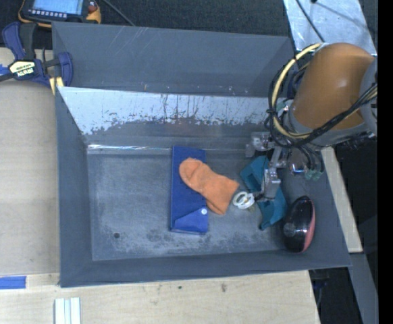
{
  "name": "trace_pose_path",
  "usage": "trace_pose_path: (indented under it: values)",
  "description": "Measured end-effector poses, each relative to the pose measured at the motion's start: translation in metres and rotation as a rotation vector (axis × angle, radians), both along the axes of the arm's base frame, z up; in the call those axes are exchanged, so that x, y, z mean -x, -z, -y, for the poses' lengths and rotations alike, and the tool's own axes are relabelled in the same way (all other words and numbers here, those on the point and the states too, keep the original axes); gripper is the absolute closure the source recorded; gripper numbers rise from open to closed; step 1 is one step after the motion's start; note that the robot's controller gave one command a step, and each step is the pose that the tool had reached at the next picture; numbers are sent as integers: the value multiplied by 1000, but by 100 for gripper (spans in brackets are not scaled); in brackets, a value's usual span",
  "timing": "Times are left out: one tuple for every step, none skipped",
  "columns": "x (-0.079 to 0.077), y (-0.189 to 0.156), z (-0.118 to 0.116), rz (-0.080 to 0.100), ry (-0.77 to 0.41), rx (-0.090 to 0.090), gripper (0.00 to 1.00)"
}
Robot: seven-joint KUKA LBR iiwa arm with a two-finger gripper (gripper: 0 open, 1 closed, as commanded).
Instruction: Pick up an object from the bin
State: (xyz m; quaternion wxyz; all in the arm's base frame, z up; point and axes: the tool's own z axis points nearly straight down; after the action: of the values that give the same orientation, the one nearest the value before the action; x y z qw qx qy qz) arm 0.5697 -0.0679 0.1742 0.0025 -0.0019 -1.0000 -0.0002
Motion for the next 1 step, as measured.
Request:
trace_pose_path:
  values:
    - [-2,-5,0,9,-2,1,0]
